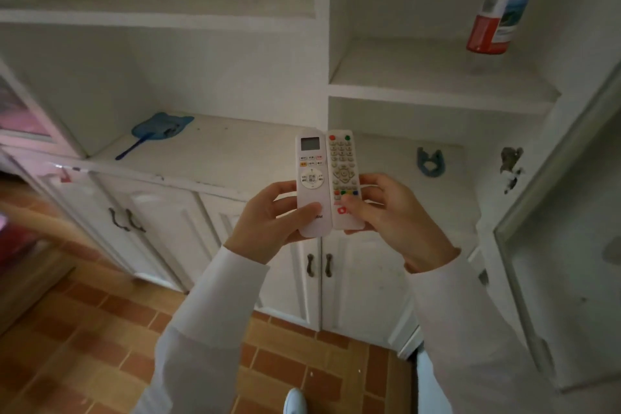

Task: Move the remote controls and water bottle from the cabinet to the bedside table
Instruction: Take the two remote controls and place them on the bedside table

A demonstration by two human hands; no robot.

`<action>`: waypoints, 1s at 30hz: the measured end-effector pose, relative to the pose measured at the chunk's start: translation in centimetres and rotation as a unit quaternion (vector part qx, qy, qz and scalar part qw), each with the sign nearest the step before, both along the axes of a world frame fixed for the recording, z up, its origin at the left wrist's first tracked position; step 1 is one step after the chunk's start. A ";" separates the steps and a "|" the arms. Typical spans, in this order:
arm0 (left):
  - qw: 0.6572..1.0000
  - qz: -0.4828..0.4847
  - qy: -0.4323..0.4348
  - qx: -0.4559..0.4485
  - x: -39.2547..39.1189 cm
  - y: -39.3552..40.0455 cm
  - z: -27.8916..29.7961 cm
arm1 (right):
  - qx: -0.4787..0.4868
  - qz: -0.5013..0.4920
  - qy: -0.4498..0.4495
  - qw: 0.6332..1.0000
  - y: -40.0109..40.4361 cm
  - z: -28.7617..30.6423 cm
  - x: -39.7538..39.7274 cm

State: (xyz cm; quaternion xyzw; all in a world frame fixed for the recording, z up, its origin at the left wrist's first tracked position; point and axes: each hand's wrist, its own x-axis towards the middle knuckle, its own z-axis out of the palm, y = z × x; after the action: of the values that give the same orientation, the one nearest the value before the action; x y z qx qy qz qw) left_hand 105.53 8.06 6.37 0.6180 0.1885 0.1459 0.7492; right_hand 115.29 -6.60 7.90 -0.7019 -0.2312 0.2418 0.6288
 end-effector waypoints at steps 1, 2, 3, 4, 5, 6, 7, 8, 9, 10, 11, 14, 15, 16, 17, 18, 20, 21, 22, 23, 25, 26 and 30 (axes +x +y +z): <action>1.000 0.009 0.006 0.001 -0.9 0.1 -0.4 | -0.005 0.013 0.003 1.000 0.3 -0.3 -0.6; 1.000 0.018 0.010 0.000 -1.9 0.3 -0.7 | -0.013 0.024 0.005 1.000 0.7 -0.7 -1.2; 1.000 0.028 0.014 -0.003 -2.9 0.6 -1.0 | -0.022 0.036 0.005 0.999 1.1 -1.0 -1.7; 0.999 0.038 0.016 -0.008 -3.8 0.8 -1.4 | -0.029 0.047 0.006 0.998 1.5 -1.3 -2.3; 0.998 0.050 0.020 -0.013 -4.7 1.1 -1.7 | -0.034 0.059 0.007 0.998 2.0 -1.6 -2.8; 0.998 0.063 0.022 -0.016 -5.5 1.4 -2.0 | -0.038 0.071 0.009 0.997 2.5 -1.9 -3.3; 0.997 0.077 0.025 -0.019 -6.4 1.7 -2.3 | -0.045 0.085 0.009 0.995 3.2 -2.2 -3.9; 0.995 0.094 0.027 -0.022 -7.4 2.1 -2.6 | -0.053 0.099 0.008 0.994 3.9 -2.6 -4.6; 0.994 0.106 0.028 -0.025 -8.1 2.4 -2.7 | -0.056 0.108 0.005 0.993 4.4 -2.8 -5.1; 0.993 0.115 0.029 -0.029 -8.8 2.6 -2.9 | -0.057 0.118 0.001 0.991 4.9 -3.0 -5.5; 0.991 0.126 0.033 -0.031 -9.7 3.1 -3.1 | -0.061 0.132 -0.001 0.989 5.7 -3.3 -6.1; 0.985 0.161 0.045 -0.036 -12.6 4.1 -3.6 | -0.063 0.174 -0.004 0.983 7.8 -3.8 -8.0; 0.983 0.173 0.047 -0.038 -13.5 4.4 -3.7 | -0.060 0.187 0.001 0.981 8.4 -4.0 -8.6; 0.981 0.184 0.047 -0.041 -14.4 4.6 -3.9 | -0.058 0.197 0.007 0.979 9.0 -4.2 -9.2; 0.979 0.195 0.046 -0.044 -15.3 4.7 -4.1 | -0.056 0.209 0.012 0.976 9.5 -4.4 -9.8; 0.976 0.206 0.046 -0.047 -16.1 4.9 -4.2 | -0.055 0.220 0.015 0.974 10.1 -4.6 -10.4; 0.970 0.234 0.047 -0.054 -17.6 5.1 -4.6 | -0.055 0.243 0.016 0.968 11.0 -5.1 -11.6; 0.966 0.249 0.048 -0.058 -18.4 5.1 -4.8 | -0.054 0.255 0.014 0.965 11.5 -5.4 -12.1; 0.962 0.263 0.049 -0.060 -19.2 5.1 -5.0 | -0.052 0.268 0.014 0.962 12.0 -5.6 -12.7; 0.957 0.277 0.051 -0.062 -19.9 5.0 -5.2 | -0.051 0.282 0.015 0.958 12.5 -5.9 -13.2; 0.947 0.310 0.053 -0.064 -21.6 4.8 -5.6 | -0.052 0.312 0.021 0.948 13.5 -6.5 -14.5; 0.941 0.326 0.052 -0.068 -22.5 4.7 -5.7 | -0.053 0.329 0.022 0.943 13.9 -6.7 -15.2; 0.917 0.388 0.050 -0.079 -25.6 4.2 -6.3 | -0.053 0.392 0.032 0.918 15.8 -7.5 -17.7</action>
State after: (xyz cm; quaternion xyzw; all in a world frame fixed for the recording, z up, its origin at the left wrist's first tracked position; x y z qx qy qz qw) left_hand 79.91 12.26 0.07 0.4417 0.4611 0.3787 0.6699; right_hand 97.56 9.20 0.35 -0.5791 -0.4550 0.5031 0.4522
